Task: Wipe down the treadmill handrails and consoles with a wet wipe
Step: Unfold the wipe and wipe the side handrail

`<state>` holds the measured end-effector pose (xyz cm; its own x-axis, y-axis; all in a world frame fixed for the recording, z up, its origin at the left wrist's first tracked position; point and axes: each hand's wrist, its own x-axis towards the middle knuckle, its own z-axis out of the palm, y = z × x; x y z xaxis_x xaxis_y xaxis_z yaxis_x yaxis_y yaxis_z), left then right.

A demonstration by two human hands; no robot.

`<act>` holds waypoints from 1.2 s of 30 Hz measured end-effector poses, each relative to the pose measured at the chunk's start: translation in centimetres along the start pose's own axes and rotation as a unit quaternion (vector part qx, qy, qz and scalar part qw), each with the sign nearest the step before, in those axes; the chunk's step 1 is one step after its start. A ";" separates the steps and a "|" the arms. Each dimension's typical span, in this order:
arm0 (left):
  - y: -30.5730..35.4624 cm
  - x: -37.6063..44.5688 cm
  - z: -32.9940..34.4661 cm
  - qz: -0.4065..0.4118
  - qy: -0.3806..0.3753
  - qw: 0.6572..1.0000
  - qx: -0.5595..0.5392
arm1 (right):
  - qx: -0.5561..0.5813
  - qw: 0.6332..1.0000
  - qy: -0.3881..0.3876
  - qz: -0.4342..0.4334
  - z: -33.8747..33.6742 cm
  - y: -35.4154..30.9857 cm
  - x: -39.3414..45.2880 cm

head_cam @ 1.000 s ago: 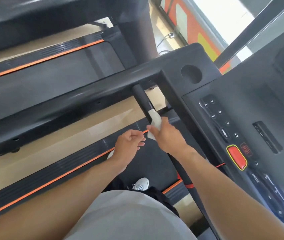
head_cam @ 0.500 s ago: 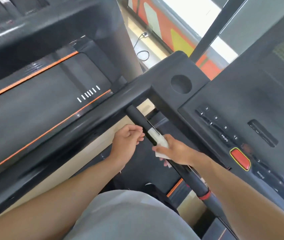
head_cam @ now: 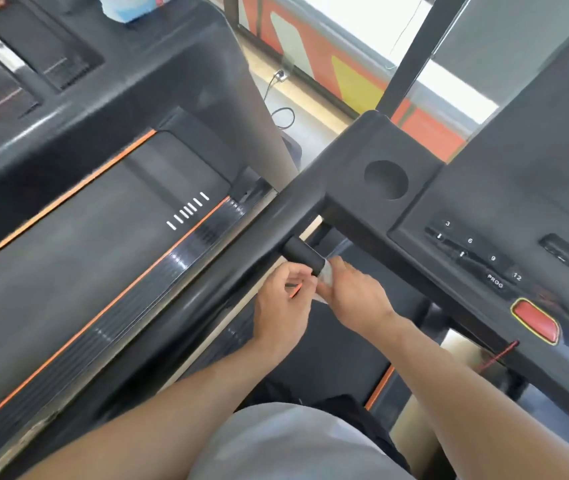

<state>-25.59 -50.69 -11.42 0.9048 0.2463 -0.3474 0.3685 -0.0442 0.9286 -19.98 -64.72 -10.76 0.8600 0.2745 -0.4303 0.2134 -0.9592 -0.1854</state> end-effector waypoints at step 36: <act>-6.6 -19.9 14.2 -0.026 -0.028 0.996 0.085 | 0.081 0.975 0.201 -0.047 3.6 15.6 -19.1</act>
<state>-43.02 -69.06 -12.53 0.8919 0.1987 -0.4063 0.4425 -0.1970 0.8749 -34.71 -84.67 -8.62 0.9590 0.2817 -0.0300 0.2528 -0.8987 -0.3583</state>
